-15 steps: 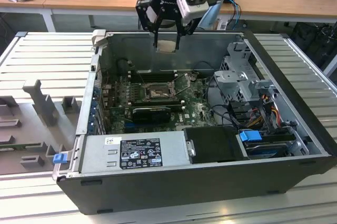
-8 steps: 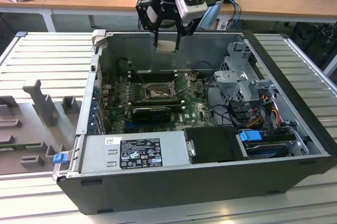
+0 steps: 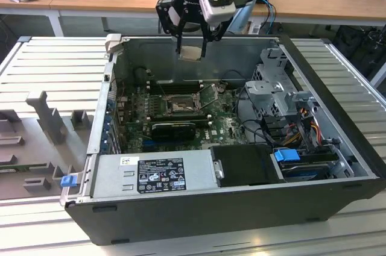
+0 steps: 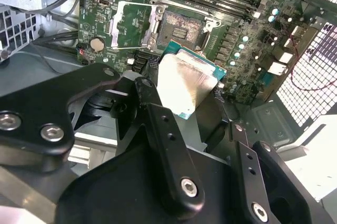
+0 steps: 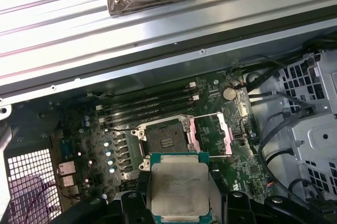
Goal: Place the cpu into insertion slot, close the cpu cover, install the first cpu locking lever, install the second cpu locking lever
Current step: 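Place the cpu into insertion slot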
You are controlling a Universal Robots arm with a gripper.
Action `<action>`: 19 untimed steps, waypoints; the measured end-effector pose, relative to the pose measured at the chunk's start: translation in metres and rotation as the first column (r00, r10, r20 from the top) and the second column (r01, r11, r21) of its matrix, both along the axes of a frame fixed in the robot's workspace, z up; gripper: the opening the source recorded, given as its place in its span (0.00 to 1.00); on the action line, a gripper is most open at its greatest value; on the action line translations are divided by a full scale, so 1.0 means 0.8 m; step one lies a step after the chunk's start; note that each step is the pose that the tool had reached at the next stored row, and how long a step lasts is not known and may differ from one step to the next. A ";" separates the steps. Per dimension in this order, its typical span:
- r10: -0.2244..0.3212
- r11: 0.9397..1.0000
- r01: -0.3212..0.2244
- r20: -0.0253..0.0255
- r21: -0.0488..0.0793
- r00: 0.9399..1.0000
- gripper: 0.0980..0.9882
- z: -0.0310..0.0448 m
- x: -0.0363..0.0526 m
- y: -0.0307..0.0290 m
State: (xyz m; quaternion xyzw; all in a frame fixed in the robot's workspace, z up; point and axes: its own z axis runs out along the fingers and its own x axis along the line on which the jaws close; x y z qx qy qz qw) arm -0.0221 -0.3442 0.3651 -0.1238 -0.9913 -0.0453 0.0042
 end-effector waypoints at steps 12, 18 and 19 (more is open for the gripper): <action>-0.074 0.997 0.074 0.000 0.000 0.997 0.48 -0.0009 -0.005 0.0000; -0.175 0.985 0.175 0.000 -0.001 0.985 0.48 -0.0017 -0.005 0.0000; -0.185 0.983 0.185 0.000 -0.001 0.983 0.48 -0.0019 -0.005 0.0000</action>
